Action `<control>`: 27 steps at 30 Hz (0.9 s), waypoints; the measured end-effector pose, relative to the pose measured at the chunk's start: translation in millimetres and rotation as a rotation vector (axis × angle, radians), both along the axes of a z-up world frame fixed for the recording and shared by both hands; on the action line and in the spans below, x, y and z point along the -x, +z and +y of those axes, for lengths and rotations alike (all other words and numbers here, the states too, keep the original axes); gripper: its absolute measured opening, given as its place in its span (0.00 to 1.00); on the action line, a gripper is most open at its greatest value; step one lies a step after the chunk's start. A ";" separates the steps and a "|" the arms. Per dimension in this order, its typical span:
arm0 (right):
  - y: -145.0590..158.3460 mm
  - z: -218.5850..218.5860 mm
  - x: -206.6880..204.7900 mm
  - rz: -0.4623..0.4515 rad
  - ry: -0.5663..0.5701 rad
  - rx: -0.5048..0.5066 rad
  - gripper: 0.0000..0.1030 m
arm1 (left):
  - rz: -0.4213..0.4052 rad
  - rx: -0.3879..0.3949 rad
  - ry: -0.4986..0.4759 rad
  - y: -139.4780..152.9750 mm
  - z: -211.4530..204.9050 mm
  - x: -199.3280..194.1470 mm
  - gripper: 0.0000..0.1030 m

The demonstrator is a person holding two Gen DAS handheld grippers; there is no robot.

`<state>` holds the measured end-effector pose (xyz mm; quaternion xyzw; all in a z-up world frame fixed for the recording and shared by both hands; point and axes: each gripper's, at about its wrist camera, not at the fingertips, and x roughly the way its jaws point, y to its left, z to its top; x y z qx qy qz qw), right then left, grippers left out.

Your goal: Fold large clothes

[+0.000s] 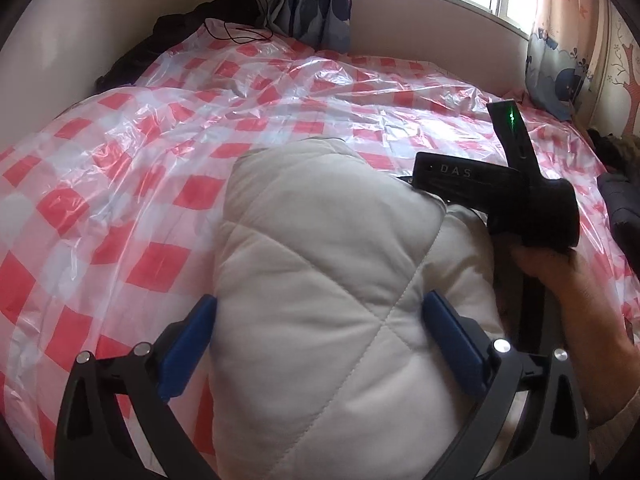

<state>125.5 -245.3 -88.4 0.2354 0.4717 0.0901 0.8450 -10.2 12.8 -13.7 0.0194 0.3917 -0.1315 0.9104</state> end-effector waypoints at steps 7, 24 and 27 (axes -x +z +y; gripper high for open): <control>74.8 10.1 145.4 -0.329 -0.030 0.318 0.93 | -0.010 0.071 0.004 1.3 15.2 7.7 0.95; 39.4 22.2 243.0 -0.112 0.027 0.442 0.93 | 0.044 -0.064 -0.043 17.6 18.4 84.3 0.95; 53.4 12.0 251.9 -0.138 0.019 0.314 0.93 | 0.016 0.043 -0.035 36.6 45.4 83.7 0.94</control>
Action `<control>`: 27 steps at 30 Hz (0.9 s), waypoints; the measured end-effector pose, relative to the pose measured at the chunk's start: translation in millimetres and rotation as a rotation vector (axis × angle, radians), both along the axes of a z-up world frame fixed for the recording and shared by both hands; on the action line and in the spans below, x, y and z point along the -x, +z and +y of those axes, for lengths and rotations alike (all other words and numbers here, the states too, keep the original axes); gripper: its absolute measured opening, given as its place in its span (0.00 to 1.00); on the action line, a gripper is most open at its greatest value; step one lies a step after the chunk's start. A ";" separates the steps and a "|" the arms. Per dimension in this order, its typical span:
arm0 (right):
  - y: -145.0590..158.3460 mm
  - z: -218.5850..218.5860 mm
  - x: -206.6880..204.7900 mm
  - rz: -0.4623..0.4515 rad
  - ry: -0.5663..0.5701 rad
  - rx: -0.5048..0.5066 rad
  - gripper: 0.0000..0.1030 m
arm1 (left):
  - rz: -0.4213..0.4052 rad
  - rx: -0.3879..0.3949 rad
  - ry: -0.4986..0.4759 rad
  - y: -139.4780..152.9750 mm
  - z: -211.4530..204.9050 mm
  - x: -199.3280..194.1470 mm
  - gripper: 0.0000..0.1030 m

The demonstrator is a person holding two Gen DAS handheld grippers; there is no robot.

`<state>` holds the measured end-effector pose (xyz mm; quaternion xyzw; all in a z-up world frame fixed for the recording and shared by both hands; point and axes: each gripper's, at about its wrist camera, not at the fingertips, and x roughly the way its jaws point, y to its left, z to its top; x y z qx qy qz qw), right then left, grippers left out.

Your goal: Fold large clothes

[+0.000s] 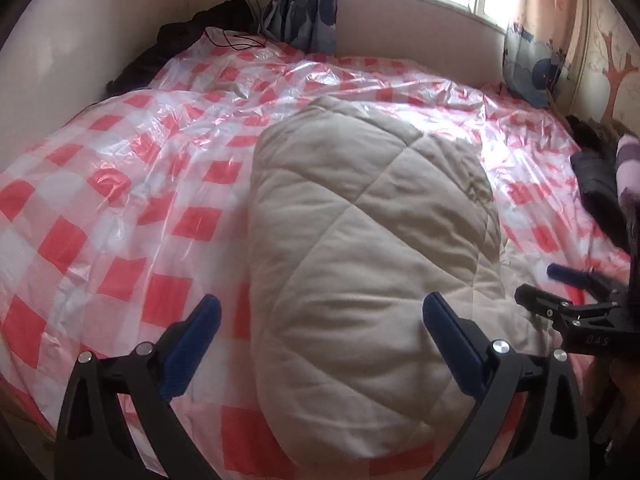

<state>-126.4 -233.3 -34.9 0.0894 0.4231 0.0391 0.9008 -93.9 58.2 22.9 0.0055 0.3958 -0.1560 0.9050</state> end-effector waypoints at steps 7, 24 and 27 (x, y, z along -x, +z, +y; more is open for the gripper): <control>-19.7 -4.7 -56.8 0.143 -0.023 -0.144 0.94 | 0.357 0.393 -0.006 -49.0 43.4 -91.2 0.94; -35.6 150.4 -137.3 0.090 0.272 -0.081 0.94 | 0.252 0.090 0.169 -34.2 127.0 -69.6 0.92; -31.5 139.4 -124.6 0.120 0.271 -0.096 0.94 | 0.215 0.112 0.144 -27.1 124.3 -58.0 0.92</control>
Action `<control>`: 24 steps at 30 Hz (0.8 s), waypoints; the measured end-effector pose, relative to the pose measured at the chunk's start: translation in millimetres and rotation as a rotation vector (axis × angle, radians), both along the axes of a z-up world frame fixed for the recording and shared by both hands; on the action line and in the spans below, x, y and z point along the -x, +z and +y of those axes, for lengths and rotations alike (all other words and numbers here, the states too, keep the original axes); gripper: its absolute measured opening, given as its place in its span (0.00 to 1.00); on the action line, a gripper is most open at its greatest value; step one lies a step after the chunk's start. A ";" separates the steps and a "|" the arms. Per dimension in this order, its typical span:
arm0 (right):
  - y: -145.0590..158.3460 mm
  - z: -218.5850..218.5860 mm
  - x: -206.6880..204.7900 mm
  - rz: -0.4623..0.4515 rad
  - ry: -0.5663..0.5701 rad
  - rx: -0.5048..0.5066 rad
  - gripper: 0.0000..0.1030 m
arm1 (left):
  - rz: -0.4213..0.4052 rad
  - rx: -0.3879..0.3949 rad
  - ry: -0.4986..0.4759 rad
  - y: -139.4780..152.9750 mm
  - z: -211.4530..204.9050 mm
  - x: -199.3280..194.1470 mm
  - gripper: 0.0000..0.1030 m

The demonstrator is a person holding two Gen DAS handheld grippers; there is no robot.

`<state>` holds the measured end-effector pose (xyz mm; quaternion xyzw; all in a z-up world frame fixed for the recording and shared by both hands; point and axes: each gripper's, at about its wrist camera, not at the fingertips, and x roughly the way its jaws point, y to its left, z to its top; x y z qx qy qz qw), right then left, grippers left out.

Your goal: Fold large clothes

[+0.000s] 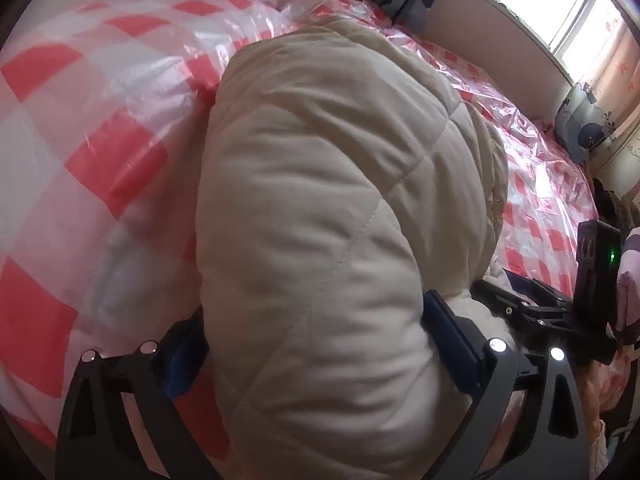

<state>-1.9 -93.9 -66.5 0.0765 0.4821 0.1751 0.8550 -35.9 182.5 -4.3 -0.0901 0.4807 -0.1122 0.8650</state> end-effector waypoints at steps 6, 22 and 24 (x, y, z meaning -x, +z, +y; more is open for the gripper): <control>13.0 13.6 51.4 -0.098 0.021 0.203 0.94 | -0.106 -0.121 0.030 17.8 -23.7 18.0 0.93; 30.5 33.8 -82.8 -0.036 -0.109 0.095 0.94 | -0.190 -0.240 0.016 29.0 -23.8 26.7 0.94; 31.3 17.3 -83.3 0.004 -0.128 0.010 0.94 | -0.192 -0.261 0.016 28.2 -25.1 25.6 0.94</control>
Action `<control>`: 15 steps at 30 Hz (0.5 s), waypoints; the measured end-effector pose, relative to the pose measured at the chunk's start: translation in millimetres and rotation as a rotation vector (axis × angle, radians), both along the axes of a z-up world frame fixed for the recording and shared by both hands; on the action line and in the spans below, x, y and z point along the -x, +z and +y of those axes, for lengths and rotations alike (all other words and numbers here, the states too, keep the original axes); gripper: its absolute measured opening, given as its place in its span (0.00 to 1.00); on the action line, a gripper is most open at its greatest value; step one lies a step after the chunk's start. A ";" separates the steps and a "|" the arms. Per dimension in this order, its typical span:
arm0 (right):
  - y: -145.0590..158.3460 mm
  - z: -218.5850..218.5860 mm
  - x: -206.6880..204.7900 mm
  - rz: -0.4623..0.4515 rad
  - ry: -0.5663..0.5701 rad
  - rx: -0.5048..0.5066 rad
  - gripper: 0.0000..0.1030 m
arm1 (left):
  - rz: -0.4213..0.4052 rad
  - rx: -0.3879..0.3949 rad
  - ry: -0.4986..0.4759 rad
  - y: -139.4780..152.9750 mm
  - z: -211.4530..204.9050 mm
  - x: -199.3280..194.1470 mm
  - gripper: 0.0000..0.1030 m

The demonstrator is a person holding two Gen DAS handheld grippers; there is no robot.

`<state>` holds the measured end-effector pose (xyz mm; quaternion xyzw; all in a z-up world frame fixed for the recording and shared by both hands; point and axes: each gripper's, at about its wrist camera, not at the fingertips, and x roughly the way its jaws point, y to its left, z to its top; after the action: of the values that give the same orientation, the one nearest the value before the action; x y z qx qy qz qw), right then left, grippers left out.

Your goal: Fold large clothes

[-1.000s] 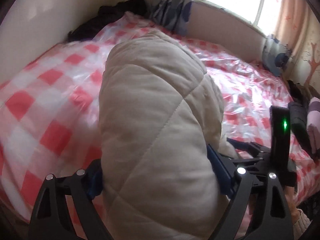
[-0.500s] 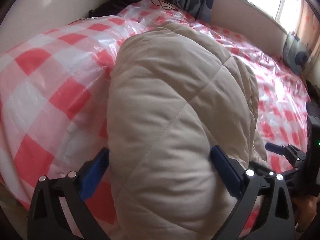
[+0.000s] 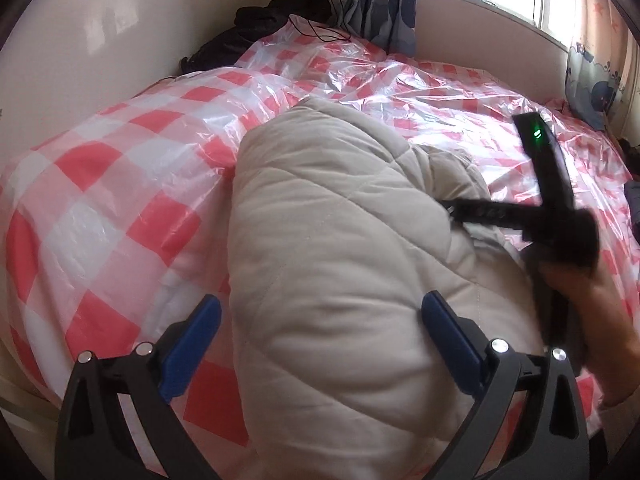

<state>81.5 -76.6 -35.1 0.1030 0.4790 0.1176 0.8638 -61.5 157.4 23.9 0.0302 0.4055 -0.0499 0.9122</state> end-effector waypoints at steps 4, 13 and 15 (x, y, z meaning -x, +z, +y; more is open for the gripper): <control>55.0 -7.4 49.1 -0.141 -0.003 0.047 0.94 | -0.040 -0.059 0.007 1.5 -2.8 4.2 0.94; 20.8 -14.1 121.2 0.017 0.022 0.017 0.94 | -0.046 -0.061 0.033 15.2 -3.3 25.8 0.93; 50.4 -13.1 142.1 -0.038 -0.014 0.046 0.94 | -0.061 -0.078 0.032 22.7 -4.6 38.2 0.93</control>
<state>-60.7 -89.7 15.3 0.0843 0.4642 0.1025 0.8757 -99.7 152.8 46.6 0.0609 0.3798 -0.0184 0.9229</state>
